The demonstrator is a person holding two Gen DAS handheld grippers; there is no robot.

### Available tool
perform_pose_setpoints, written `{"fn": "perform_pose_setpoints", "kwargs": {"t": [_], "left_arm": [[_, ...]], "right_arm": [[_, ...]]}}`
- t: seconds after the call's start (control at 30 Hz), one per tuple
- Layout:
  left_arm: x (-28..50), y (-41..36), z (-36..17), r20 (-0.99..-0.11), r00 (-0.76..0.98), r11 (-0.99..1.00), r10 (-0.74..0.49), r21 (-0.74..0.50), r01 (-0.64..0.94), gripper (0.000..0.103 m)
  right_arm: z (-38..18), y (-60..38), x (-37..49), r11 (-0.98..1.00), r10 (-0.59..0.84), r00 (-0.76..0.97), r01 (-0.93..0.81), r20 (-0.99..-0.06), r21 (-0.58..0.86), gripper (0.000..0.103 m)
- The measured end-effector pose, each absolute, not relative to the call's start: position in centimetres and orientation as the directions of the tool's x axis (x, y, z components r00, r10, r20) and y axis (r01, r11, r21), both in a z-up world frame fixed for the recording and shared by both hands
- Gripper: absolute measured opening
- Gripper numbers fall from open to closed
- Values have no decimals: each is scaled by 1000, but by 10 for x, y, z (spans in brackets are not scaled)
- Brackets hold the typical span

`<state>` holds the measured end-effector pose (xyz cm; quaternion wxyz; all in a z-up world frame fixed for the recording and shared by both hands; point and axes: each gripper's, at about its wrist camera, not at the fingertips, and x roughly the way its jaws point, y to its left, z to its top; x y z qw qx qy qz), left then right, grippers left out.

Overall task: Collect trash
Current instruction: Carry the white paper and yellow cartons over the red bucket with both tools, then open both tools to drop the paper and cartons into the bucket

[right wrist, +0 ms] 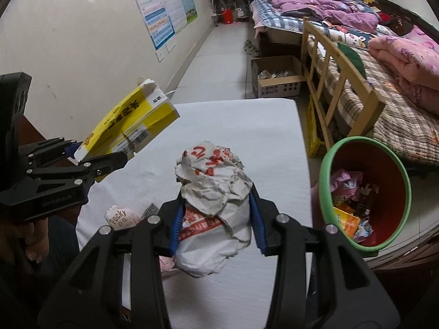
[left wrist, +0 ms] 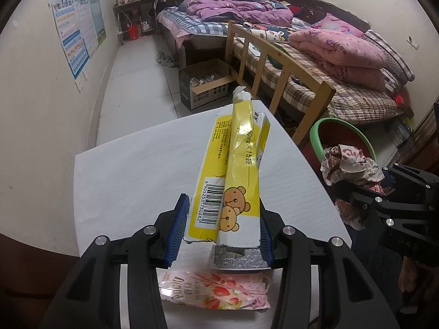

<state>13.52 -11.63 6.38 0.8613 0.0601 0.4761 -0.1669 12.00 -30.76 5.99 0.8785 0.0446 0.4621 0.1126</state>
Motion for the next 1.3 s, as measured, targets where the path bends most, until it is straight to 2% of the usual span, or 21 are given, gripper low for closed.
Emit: {"fn": "perform_pose_setpoints", "kwargs": {"t": [0.3, 0.67, 0.97, 1.3], "left_arm": [[135, -156, 70, -831, 486, 917, -270, -67, 394, 43], [149, -250, 71, -831, 434, 861, -347, -98, 500, 44], [163, -338, 55, -846, 365, 803, -389, -117, 584, 44], [182, -401, 26, -876, 303, 768, -376, -111, 630, 45]], "right_arm": [[67, -351, 115, 978, 205, 585, -85, -785, 192, 40], [62, -445, 115, 976, 119, 618, 72, -777, 207, 40], [44, -518, 121, 963, 64, 601, 172, -796, 207, 40], [5, -564, 136, 948, 66, 558, 225, -827, 227, 40]]}}
